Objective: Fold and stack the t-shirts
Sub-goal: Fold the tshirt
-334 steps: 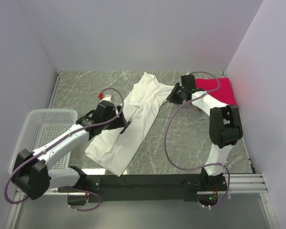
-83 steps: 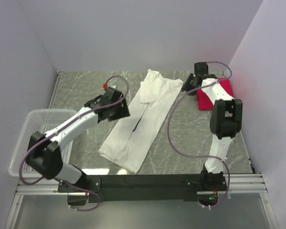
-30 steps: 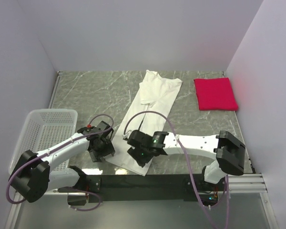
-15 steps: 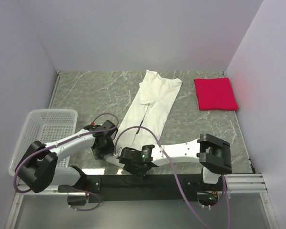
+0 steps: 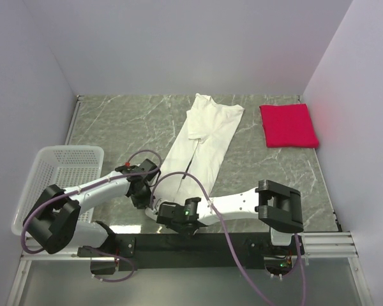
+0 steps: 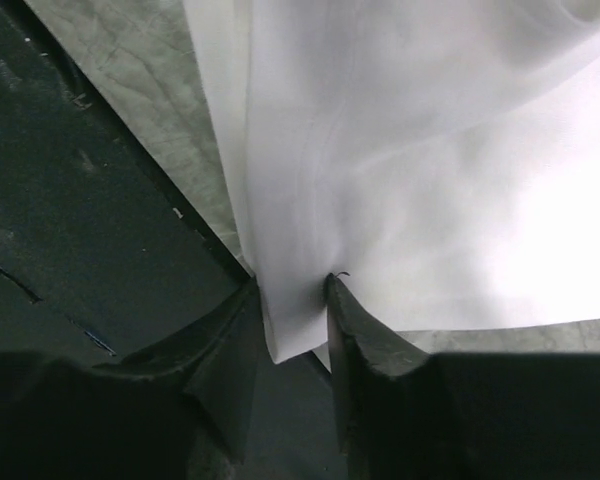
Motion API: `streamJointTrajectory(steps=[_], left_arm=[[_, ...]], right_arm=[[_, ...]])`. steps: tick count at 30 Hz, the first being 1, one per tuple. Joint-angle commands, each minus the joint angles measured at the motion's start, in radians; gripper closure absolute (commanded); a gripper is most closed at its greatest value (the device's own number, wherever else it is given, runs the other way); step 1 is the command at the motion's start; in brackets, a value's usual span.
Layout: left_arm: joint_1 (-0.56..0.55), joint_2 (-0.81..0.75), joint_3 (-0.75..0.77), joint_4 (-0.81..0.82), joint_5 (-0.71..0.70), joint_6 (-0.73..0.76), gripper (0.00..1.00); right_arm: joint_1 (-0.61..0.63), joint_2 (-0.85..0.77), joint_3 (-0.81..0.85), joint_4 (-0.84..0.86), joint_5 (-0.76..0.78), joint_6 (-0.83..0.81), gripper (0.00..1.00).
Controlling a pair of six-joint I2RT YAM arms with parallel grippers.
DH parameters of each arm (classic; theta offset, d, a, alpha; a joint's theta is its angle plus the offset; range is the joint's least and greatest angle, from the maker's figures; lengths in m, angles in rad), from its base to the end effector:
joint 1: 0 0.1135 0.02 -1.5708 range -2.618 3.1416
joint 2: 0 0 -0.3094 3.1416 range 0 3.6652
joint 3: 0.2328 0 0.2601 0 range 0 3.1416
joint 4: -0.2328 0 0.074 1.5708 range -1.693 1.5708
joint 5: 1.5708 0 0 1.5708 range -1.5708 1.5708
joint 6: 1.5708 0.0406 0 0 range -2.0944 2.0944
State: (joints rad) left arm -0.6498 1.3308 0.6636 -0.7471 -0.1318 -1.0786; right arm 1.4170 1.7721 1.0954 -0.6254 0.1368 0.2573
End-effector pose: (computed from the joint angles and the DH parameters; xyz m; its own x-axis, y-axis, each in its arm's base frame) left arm 0.1626 -0.1169 0.1917 -0.8859 -0.4241 -0.1881 -0.4174 0.9055 -0.0760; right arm 0.0586 0.3421 0.1948 -0.3905 -0.8736 -0.2902 -0.9038 0.4238 -0.0596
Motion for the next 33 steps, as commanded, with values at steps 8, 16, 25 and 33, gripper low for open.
streamJointTrajectory(steps=[8,16,25,33], left_arm=[[-0.005,-0.001,-0.003,-0.103,-0.052,-0.052,0.99],[-0.002,-0.123,0.076,-0.287,-0.057,-0.086,0.99],[0.019,-0.22,0.151,-0.356,-0.054,-0.087,0.99],[0.067,-0.024,0.39,-0.287,-0.083,0.008,0.99]], right_arm=[[0.017,-0.016,0.018,-0.022,0.05,-0.01,0.96],[0.062,-0.098,0.107,-0.062,-0.178,-0.044,1.0],[0.022,-0.157,0.166,-0.132,-0.158,-0.066,1.0],[-0.18,-0.239,0.132,-0.166,0.021,-0.107,1.0]])
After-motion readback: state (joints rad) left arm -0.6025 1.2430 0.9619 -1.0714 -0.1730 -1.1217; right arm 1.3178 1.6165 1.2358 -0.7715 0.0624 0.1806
